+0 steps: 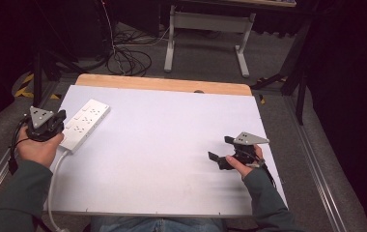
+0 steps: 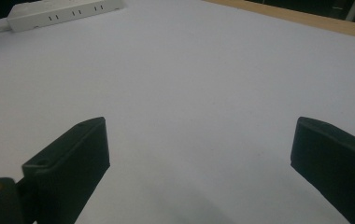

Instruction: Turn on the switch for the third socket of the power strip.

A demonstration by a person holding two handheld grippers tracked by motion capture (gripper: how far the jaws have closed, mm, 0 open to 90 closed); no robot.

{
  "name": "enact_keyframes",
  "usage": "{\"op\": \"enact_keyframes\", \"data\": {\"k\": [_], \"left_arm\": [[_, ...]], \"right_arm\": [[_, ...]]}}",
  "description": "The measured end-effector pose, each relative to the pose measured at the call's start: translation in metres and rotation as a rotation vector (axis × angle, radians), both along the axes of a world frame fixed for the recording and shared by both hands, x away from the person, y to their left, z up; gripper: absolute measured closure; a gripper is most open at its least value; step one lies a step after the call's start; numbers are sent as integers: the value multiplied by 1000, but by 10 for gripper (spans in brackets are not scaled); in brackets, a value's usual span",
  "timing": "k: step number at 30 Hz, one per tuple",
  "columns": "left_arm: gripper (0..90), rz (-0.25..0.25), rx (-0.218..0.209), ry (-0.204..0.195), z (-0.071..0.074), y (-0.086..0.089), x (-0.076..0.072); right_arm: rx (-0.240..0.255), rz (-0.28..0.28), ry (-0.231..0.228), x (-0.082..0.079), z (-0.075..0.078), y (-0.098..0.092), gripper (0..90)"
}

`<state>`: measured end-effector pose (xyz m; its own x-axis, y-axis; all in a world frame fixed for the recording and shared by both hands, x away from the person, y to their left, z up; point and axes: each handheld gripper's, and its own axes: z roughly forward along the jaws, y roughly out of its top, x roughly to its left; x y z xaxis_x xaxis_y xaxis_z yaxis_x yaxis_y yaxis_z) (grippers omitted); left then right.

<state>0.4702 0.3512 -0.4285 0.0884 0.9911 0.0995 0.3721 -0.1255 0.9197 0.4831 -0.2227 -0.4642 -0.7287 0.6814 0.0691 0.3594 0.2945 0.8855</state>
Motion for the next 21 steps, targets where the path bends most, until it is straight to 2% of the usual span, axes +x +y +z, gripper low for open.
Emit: {"op": "enact_keyframes", "data": {"k": [8, 12, 18, 21], "left_arm": [[900, -28, 27, 27, -2, -2, 23], [900, -18, 36, 31, -4, 0, 35], [900, -18, 84, 67, -8, 1, 50], [900, -30, 87, 86, -10, 0, 59]], "right_arm": [[6, 6, -6, -1, 1, 0, 50], [4, 3, -12, -2, 1, -1, 49], [8, -5, -9, -3, 1, -2, 50], [13, -4, -13, -4, 2, -2, 48]]}}
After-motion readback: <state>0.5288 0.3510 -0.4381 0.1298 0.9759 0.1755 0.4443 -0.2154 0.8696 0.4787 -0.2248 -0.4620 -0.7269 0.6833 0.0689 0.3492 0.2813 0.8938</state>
